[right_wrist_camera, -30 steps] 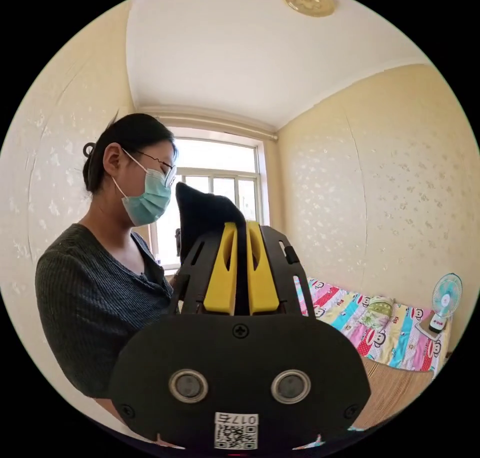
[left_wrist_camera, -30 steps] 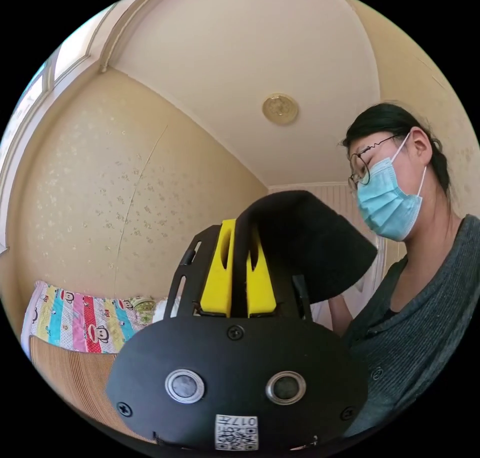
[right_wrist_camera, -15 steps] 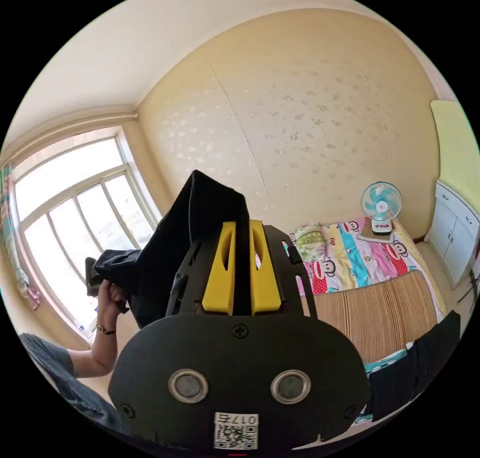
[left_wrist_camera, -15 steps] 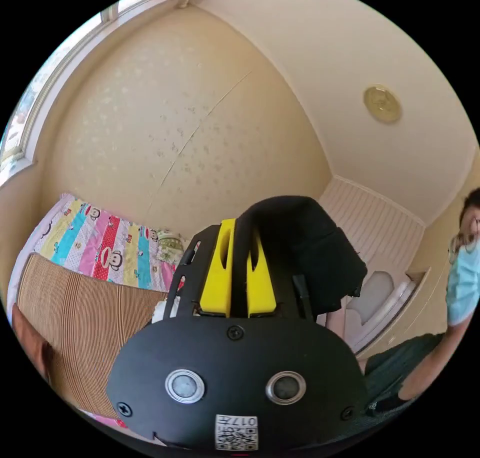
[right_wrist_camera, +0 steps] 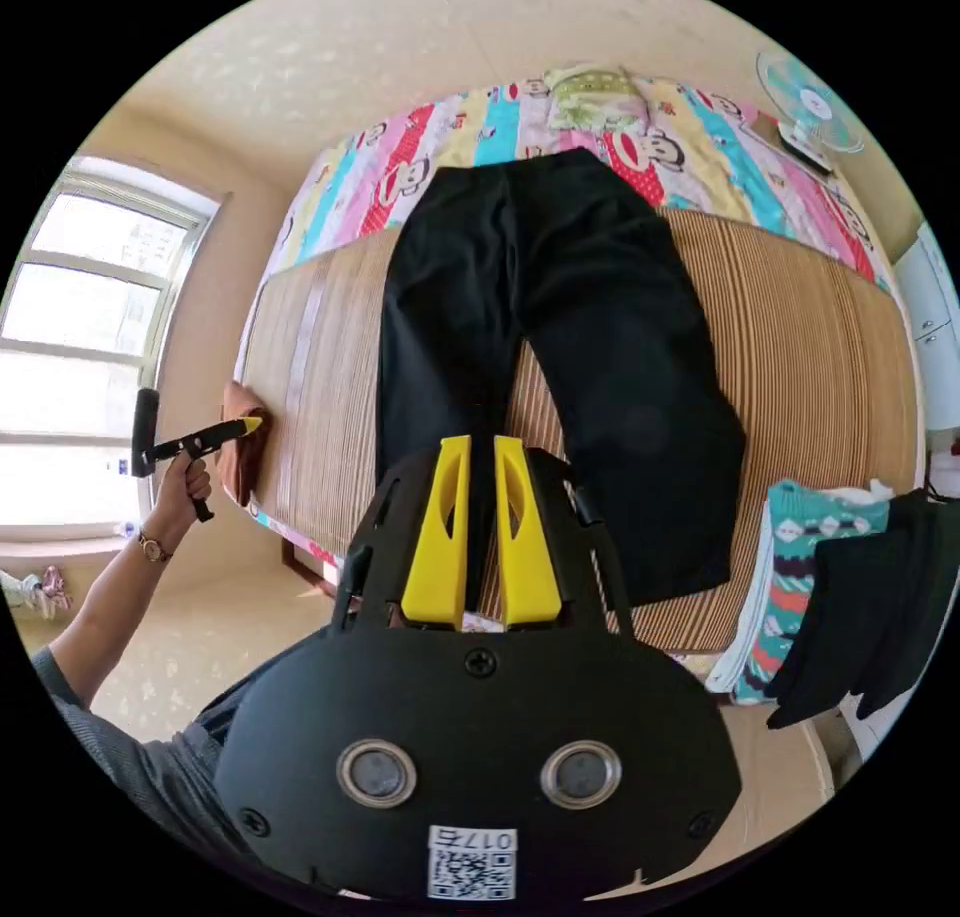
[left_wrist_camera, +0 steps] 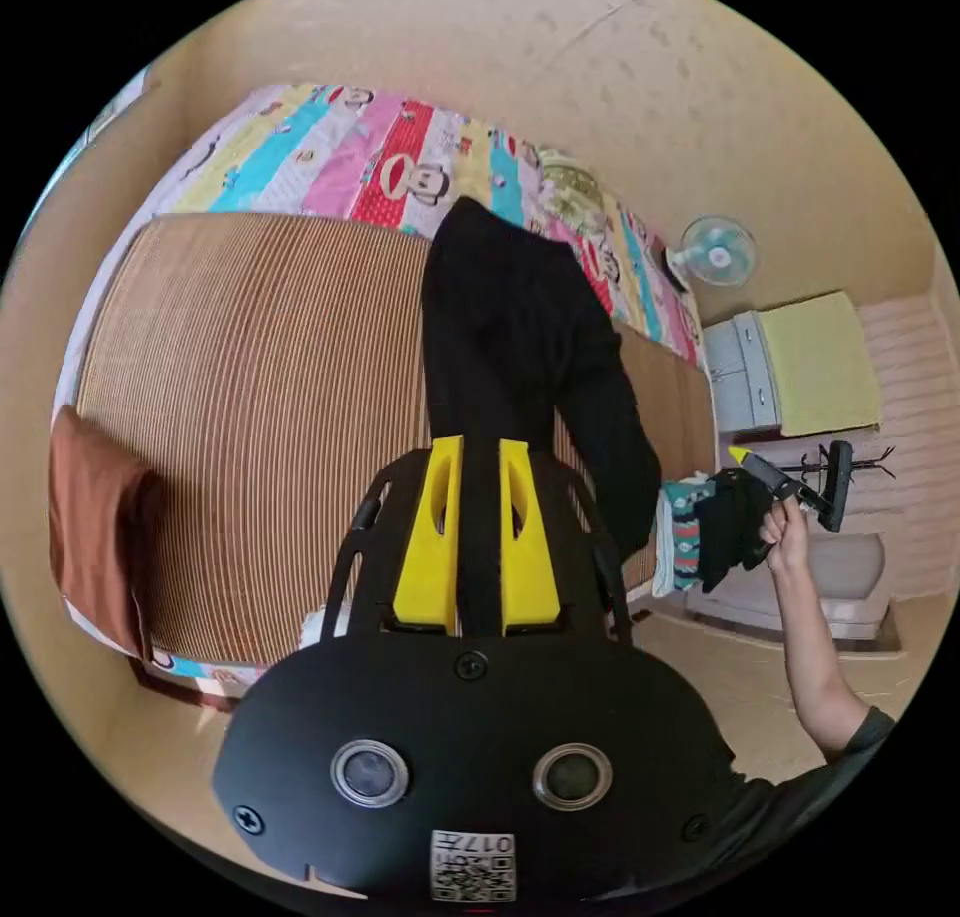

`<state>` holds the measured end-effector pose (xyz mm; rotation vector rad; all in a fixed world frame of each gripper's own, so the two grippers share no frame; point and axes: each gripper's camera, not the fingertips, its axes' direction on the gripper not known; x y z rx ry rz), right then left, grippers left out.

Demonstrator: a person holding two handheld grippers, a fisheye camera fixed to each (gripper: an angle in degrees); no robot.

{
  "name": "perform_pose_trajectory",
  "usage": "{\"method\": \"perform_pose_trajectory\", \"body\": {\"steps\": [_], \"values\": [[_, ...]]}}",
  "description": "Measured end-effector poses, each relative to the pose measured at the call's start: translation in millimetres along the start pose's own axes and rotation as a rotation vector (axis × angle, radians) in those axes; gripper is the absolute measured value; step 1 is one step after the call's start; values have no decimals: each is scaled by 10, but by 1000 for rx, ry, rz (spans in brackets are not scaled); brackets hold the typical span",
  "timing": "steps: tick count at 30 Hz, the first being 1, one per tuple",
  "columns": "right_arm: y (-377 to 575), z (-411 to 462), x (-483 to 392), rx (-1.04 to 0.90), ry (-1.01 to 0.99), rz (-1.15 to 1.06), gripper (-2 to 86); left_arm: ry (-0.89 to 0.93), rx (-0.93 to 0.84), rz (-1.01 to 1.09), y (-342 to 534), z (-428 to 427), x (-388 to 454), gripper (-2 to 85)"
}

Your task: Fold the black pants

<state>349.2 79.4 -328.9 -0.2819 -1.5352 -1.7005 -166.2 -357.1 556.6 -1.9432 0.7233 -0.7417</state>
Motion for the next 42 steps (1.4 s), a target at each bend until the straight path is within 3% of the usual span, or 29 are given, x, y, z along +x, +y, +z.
{"method": "perform_pose_trajectory", "body": {"steps": [2, 6, 13, 15, 17, 23, 27, 30, 35, 37, 42], "values": [[404, 869, 237, -174, -16, 37, 66, 25, -139, -44, 349, 613, -307, 76], [693, 1688, 417, -315, -56, 74, 91, 94, -323, -59, 872, 1667, -530, 87], [857, 2649, 618, -467, -9, 151, 91, 31, -418, -94, 892, 2471, -522, 77], [887, 2612, 677, -421, 55, 228, 65, 2, -421, -107, 824, 2497, -599, 55], [1001, 2597, 653, -382, -79, 238, 43, 7, -421, -59, 796, 2491, -624, 36], [1444, 2706, 319, -451, -116, 137, 29, -155, -507, 143, 1029, 2342, -771, -6], [1471, 2657, 374, -552, -30, 52, 34, -186, -545, 82, 1322, 2158, -1128, -8], [1373, 2163, 851, -404, 124, 43, 66, -117, -486, -3, 1552, 1935, -1446, -5], [1151, 1264, 2520, -205, 261, 332, 114, -82, -450, -137, 1832, 1685, -1918, -3], [1181, 1088, 2980, -141, 249, 415, 119, -103, -467, -149, 1880, 1669, -2022, -3], [1545, 1313, 3549, -205, 73, 580, 85, -194, -512, -123, 1839, 1706, -2013, -5]]}}
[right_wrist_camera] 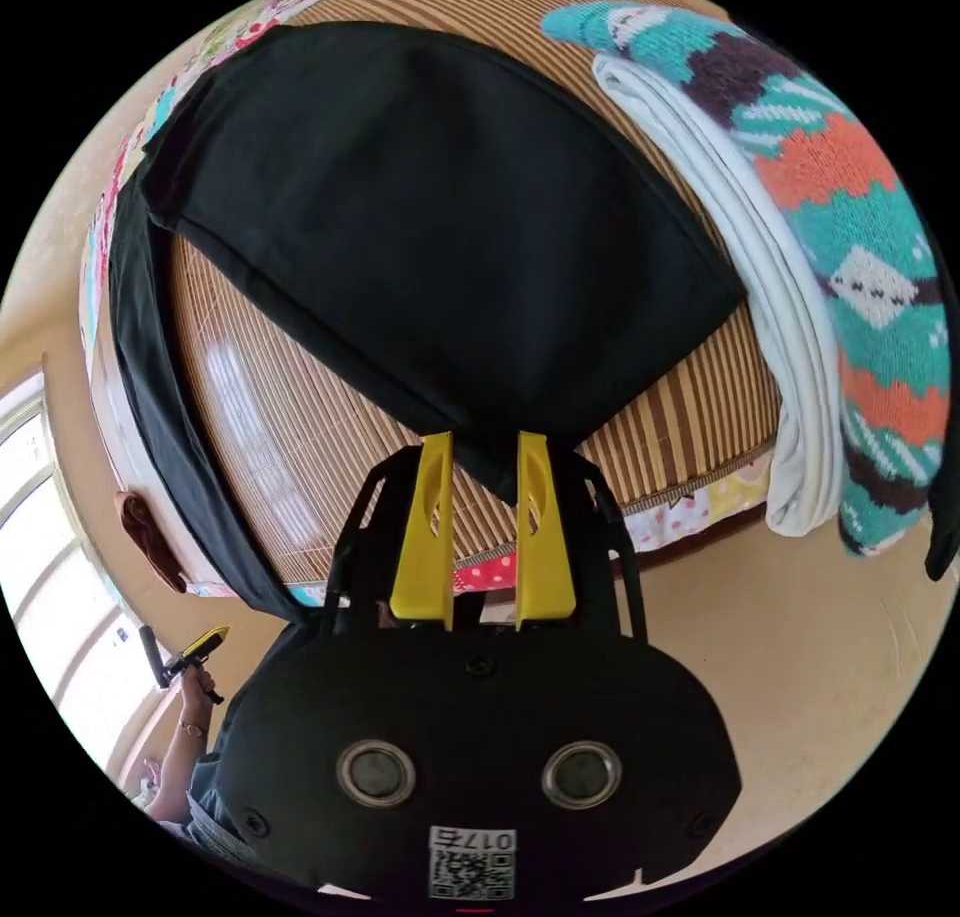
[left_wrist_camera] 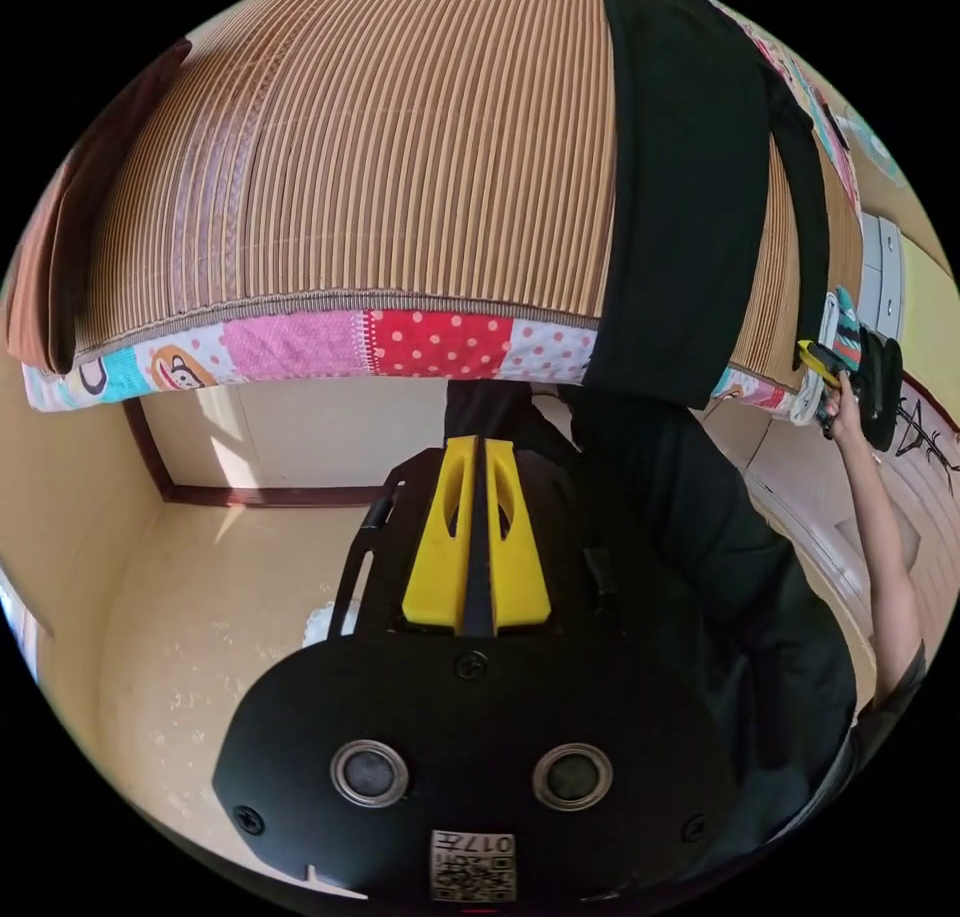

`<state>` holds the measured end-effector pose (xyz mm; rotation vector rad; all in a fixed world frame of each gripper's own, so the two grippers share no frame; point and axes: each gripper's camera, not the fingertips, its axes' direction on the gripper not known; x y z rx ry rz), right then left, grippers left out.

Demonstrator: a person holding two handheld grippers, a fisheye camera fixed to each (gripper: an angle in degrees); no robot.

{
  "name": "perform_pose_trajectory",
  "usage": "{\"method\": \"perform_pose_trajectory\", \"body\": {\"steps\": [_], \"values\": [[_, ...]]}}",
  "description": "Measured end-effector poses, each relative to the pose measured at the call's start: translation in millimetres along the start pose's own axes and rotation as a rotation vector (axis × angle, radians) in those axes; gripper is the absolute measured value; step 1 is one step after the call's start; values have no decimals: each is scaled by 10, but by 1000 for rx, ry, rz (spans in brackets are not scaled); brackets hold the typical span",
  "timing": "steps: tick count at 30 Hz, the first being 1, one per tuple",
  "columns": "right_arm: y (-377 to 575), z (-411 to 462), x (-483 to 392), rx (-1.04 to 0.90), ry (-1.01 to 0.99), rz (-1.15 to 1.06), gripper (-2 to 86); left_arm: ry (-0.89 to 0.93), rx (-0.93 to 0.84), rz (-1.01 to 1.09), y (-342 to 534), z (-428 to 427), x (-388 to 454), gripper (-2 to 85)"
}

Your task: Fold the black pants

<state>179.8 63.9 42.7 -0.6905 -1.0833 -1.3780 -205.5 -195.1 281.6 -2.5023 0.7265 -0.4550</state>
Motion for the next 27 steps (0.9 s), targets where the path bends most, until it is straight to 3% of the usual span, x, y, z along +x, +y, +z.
{"method": "perform_pose_trajectory", "body": {"steps": [6, 11, 15, 19, 27], "values": [[848, 260, -514, -78, 176, -250, 39, -7, 28, 63, -58, -35, 490, -7], [1211, 232, -586, -224, 135, -446, 25, 24, 24, 110, -132, 121, 944, -7], [1161, -299, 146, -73, 7, -316, 33, 49, 46, 122, -165, 185, 1242, -6], [1012, -717, 1205, 68, -24, -59, 97, 36, 55, 146, -144, 232, 1457, -6], [890, -445, 1809, -19, -8, -46, 109, 177, 128, 100, -19, 325, 1667, 1]]}}
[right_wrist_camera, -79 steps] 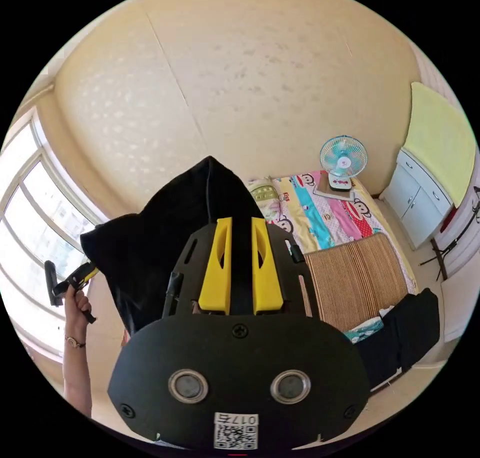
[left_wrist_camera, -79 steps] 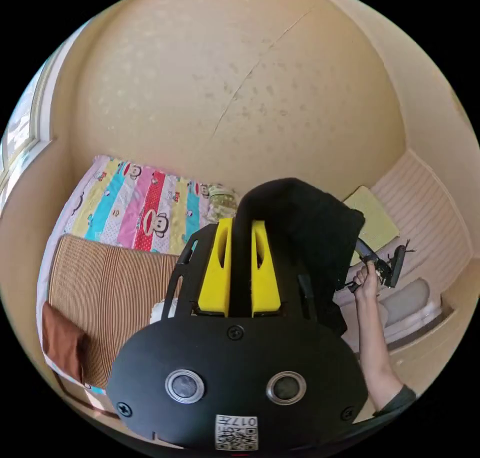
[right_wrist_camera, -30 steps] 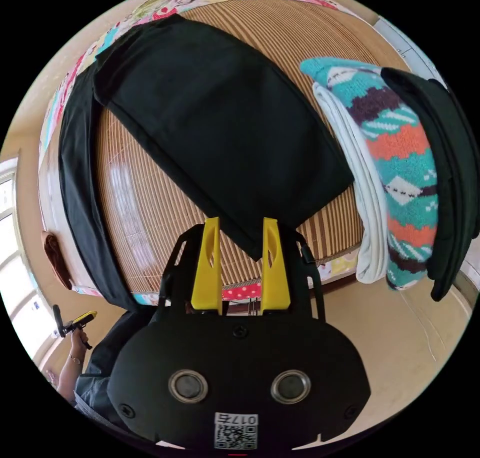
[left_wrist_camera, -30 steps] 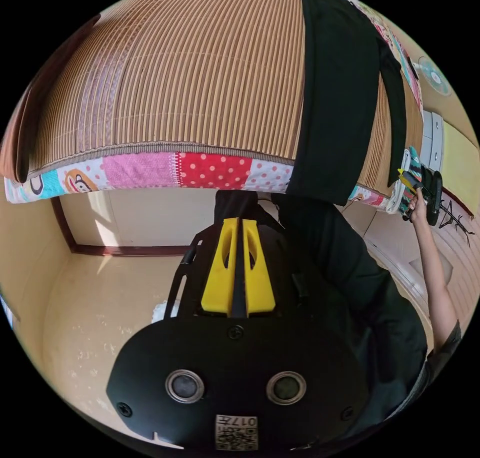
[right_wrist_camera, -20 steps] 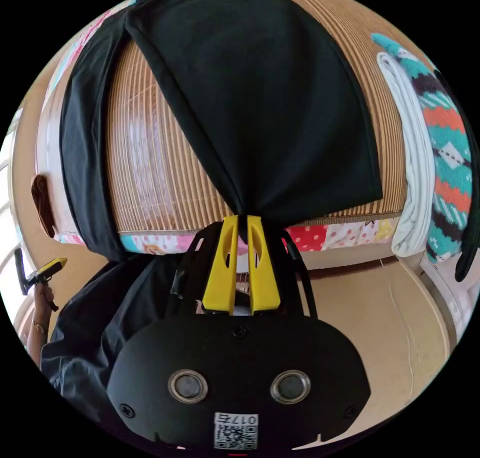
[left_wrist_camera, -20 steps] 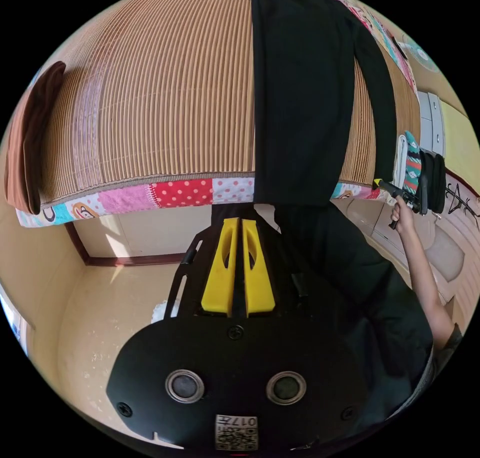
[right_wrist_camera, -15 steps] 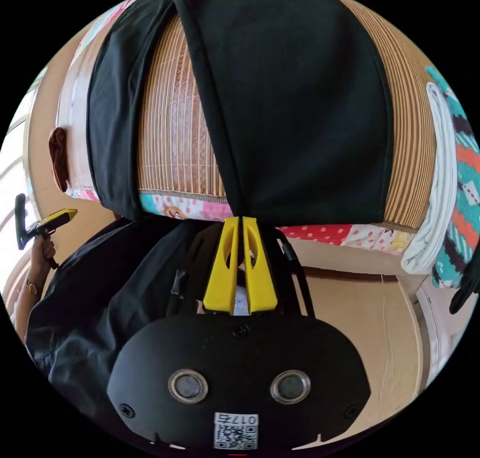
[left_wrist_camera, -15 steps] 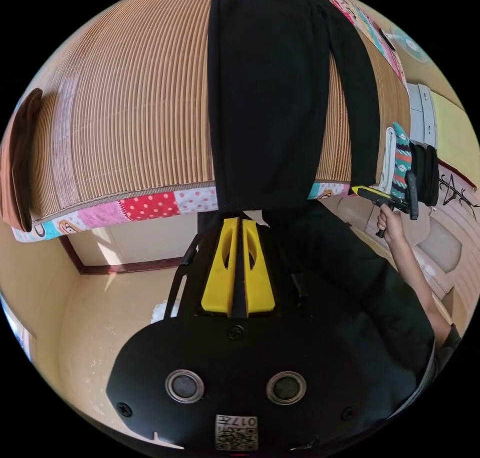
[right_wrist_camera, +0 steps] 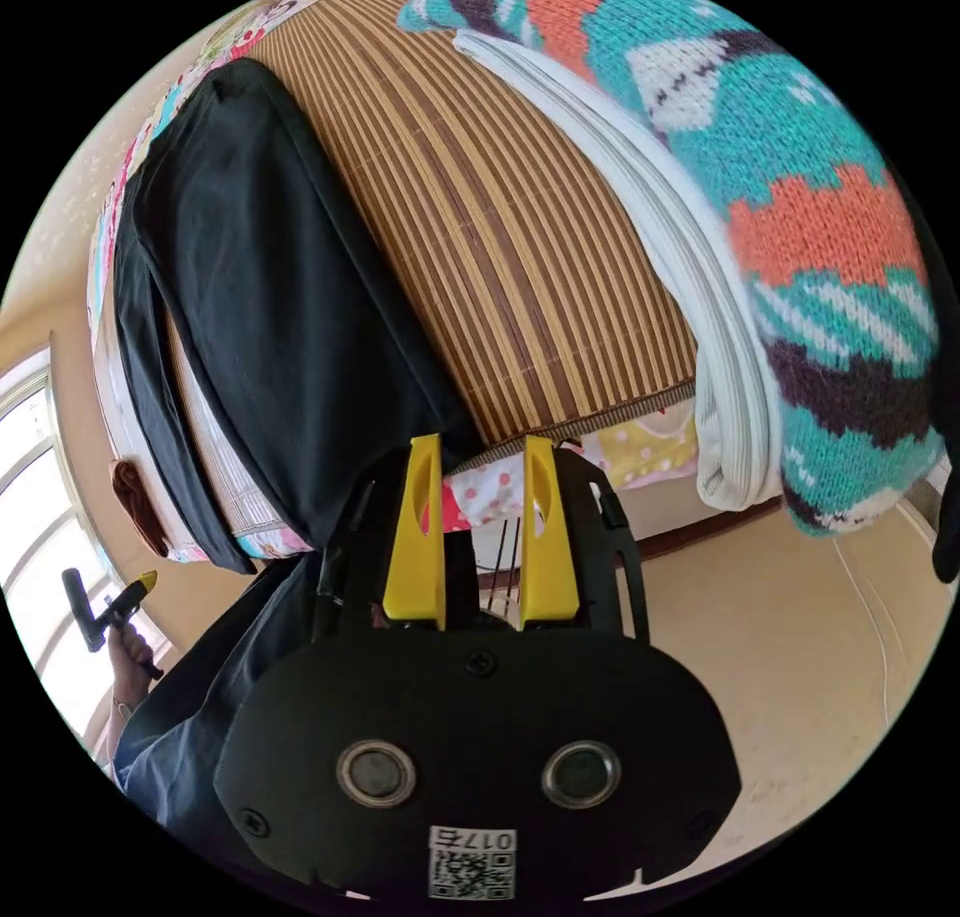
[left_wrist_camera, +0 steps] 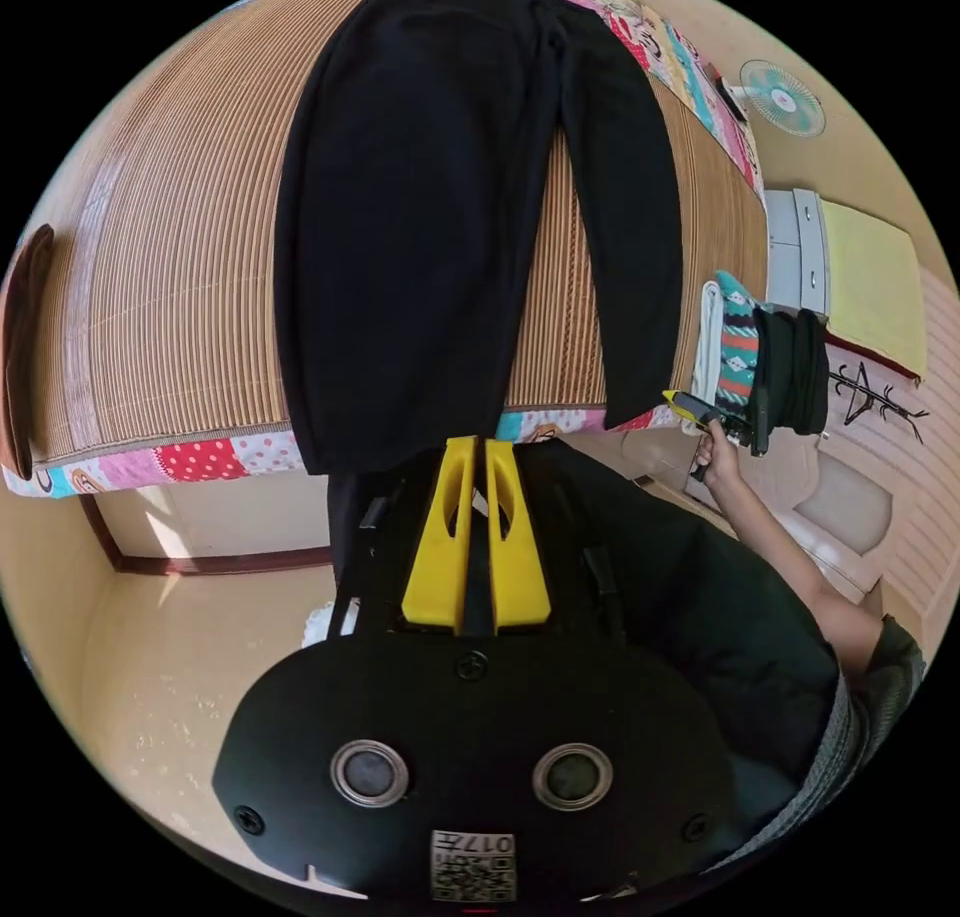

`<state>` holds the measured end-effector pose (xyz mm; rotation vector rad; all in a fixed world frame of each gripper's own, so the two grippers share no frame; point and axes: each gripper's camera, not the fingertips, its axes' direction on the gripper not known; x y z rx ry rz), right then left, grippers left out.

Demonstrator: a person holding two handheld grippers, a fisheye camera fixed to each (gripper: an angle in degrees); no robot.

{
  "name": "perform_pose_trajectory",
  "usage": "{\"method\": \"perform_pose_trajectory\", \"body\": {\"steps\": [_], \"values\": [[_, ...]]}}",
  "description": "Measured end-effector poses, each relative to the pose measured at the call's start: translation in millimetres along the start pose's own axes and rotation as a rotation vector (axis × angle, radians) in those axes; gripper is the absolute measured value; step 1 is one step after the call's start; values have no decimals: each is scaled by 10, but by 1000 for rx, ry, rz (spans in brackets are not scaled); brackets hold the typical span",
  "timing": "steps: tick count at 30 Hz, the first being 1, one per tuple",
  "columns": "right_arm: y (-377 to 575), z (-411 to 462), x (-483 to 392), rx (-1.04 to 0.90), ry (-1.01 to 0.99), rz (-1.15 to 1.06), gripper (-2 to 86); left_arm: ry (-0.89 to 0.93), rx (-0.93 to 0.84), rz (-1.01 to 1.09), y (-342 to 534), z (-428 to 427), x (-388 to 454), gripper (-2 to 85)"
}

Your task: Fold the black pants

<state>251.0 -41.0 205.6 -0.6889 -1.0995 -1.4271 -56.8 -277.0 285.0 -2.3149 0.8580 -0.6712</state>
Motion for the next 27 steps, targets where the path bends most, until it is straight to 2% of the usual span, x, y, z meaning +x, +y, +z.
{"method": "perform_pose_trajectory", "body": {"steps": [3, 6, 9, 12, 14, 16, 19, 22, 24, 25, 26, 27], "values": [[138, -61, 69, 8, -83, -78, 56, 66, 14, -19, -1, 83, 83, 9], [351, -238, 181, 16, -186, -122, 39, 101, 14, 25, -51, 157, 306, 22], [623, -677, 243, 87, -406, -214, 33, 140, 17, 121, -145, 190, 685, 37], [863, -1080, 3, 76, -588, -453, 29, 222, 9, 244, -300, 232, 1175, 52], [1007, -1245, -326, -12, -709, -688, 27, 283, -20, 301, -435, 306, 1462, 82], [1097, -1293, -568, -70, -736, -825, 25, 284, -38, 319, -567, 379, 1691, 117], [1197, -1303, -906, -149, -739, -994, 21, 242, -54, 345, -720, 461, 1925, 130], [1209, -1220, -1082, -244, -665, -1123, 18, 79, -48, 309, -727, 508, 1934, 47], [1238, -1116, -1160, -447, -632, -1306, 20, 35, -13, 326, -642, 494, 1892, 9], [1270, -1014, -1196, -584, -504, -1415, 24, 46, -10, 330, -623, 490, 1868, 4], [1225, -917, -1190, -625, -319, -1456, 31, 94, -9, 328, -599, 486, 1802, 0], [1156, -878, -1178, -620, -233, -1455, 35, 156, -11, 315, -592, 481, 1717, -3]]}}
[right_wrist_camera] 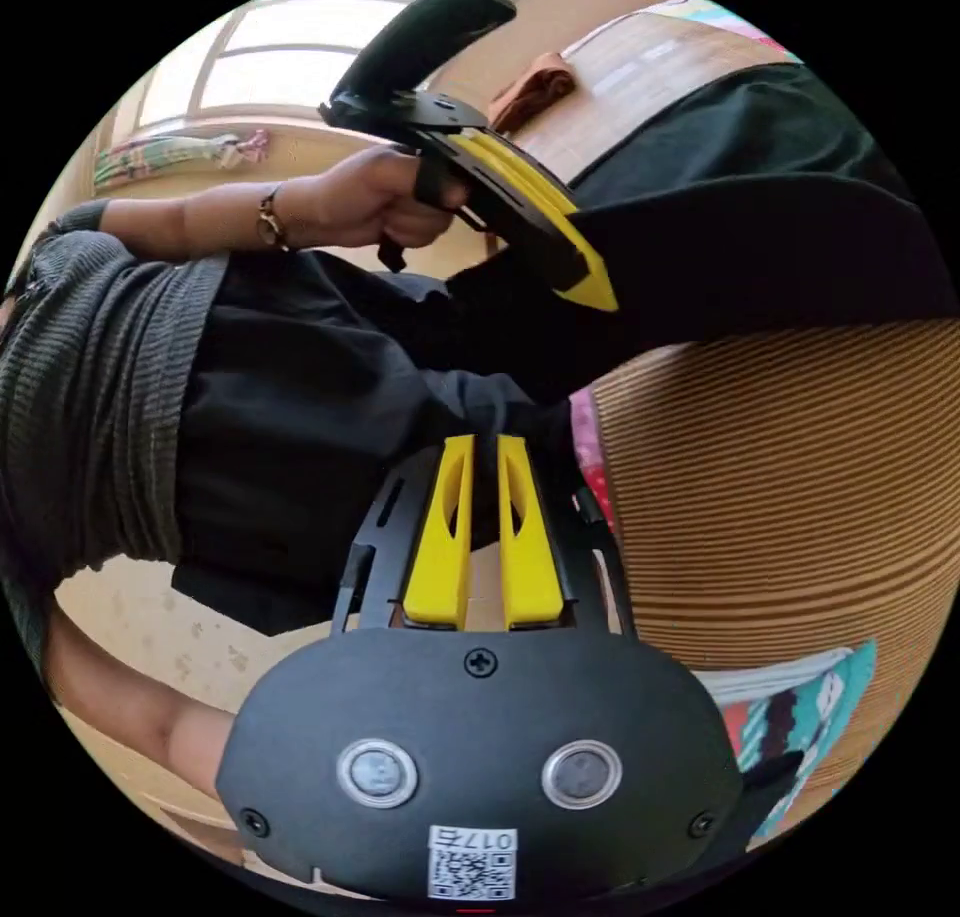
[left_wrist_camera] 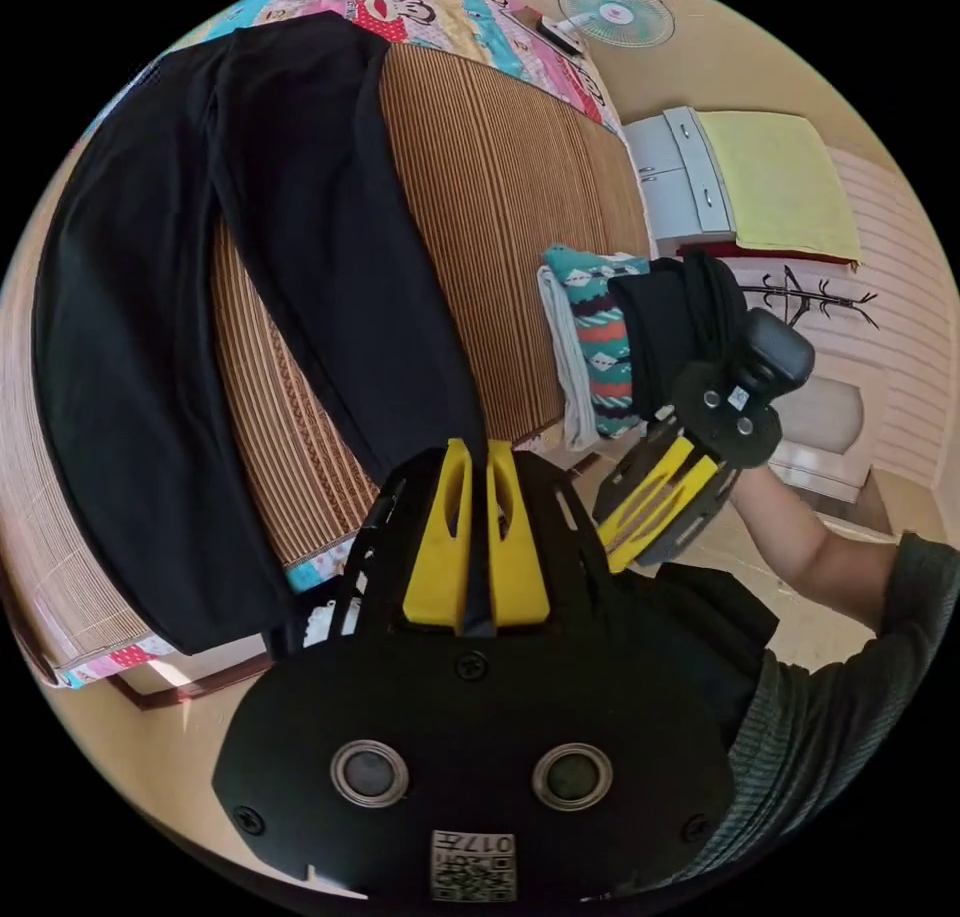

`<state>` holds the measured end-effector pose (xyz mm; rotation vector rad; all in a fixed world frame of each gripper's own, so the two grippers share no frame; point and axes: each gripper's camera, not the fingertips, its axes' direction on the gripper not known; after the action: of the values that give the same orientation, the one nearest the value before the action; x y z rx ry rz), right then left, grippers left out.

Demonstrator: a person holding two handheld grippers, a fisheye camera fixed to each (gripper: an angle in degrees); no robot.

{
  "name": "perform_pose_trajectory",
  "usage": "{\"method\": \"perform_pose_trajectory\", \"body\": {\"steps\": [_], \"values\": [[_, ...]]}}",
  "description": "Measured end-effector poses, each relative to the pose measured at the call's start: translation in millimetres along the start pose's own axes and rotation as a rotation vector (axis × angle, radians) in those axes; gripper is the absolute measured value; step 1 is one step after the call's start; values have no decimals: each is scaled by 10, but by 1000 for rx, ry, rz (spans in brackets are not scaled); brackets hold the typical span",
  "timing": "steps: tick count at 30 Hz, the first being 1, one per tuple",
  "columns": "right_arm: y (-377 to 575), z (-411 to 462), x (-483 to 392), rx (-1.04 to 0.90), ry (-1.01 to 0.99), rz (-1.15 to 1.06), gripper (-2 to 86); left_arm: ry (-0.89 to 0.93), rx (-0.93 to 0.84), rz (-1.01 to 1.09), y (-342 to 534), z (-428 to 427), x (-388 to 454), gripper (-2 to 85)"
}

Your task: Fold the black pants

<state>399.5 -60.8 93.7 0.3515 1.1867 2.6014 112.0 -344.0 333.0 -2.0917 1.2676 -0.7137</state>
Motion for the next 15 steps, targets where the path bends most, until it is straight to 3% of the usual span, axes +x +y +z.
{"method": "perform_pose_trajectory", "body": {"steps": [2, 4, 6, 8, 10, 12, 15], "values": [[25, -257, 589, -31, 141, 198, 52, 69, 15, -36, 44, -36, -120, -6], [43, -675, 1197, 73, 159, 399, 71, 95, 24, -63, 80, -70, -204, -7], [82, -1206, 1787, 284, 164, 616, 107, 102, 29, -71, 110, -114, -271, -7], [128, -1805, 2422, 701, -37, 669, 142, 132, 29, -84, 119, -130, -346, -8], [-1, -2031, 2815, 886, -143, 696, 157, 180, 33, -114, 137, -135, -455, -8], [-263, -2137, 3071, 938, -75, 791, 162, 234, 48, -146, 187, -145, -588, -8], [-861, -2048, 3358, 789, 116, 946, 147, 278, 73, -171, 280, -194, -742, -7]]}}
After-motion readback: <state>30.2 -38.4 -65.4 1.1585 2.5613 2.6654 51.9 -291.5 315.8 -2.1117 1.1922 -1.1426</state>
